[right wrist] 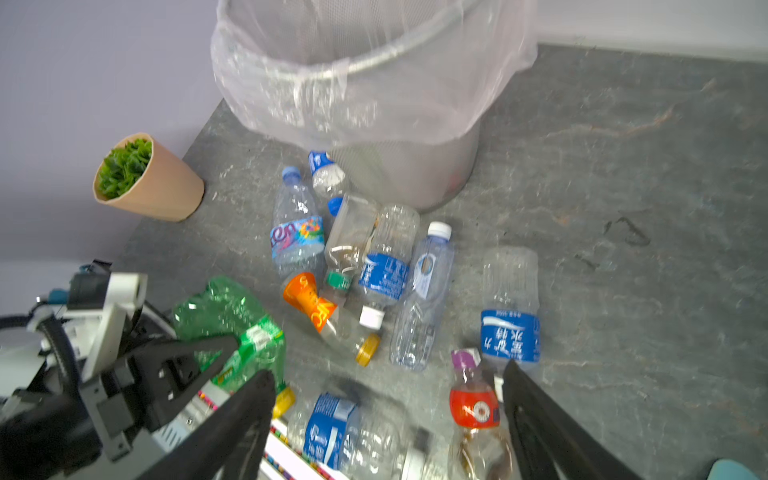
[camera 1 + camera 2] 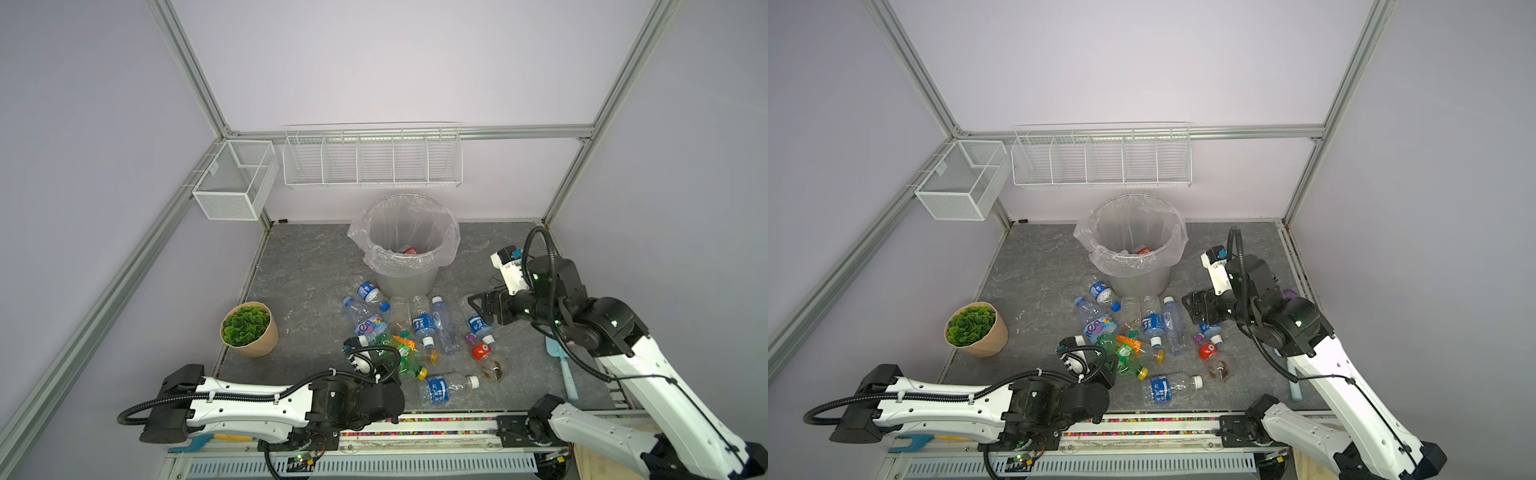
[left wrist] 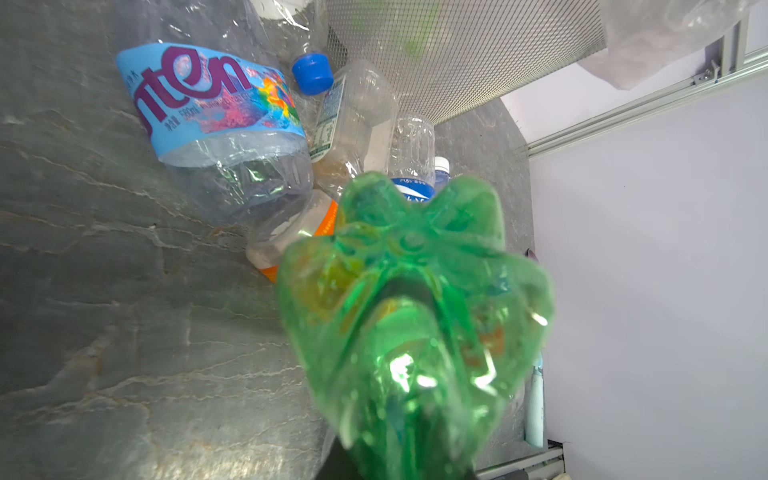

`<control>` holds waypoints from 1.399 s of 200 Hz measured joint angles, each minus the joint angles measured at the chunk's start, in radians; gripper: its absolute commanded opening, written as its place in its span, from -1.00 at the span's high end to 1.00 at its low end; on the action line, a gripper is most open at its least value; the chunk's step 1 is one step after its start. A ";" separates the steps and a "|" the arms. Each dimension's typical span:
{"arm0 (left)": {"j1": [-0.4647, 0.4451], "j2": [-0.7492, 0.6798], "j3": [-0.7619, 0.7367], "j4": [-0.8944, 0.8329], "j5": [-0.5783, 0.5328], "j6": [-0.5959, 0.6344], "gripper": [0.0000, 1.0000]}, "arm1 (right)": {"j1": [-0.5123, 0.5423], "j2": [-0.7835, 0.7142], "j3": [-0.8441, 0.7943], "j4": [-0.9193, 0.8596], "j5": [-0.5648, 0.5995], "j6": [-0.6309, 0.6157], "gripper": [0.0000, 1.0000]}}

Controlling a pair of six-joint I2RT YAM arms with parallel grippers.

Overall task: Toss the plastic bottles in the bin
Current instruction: 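Lift the crushed green bottle with the left gripper while the right gripper lowers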

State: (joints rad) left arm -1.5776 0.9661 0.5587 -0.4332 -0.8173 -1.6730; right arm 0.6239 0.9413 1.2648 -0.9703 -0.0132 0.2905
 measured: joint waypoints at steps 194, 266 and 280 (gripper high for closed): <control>0.081 -0.022 0.528 -0.204 -0.326 0.694 0.68 | 0.220 -0.080 -0.304 -0.006 -0.053 0.168 -0.82; 0.153 -0.012 0.608 -0.164 -0.311 0.968 0.68 | 0.395 0.056 -0.336 -0.004 0.042 0.201 -0.81; 0.153 0.000 0.643 -0.155 -0.311 1.021 0.68 | 0.419 0.087 -0.336 -0.003 0.057 0.204 -0.82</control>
State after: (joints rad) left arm -1.4246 0.9665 1.2015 -0.5884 -1.1278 -0.6521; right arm 1.0428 1.0279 0.9287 -0.9730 0.0437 0.4942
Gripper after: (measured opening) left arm 0.165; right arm 0.908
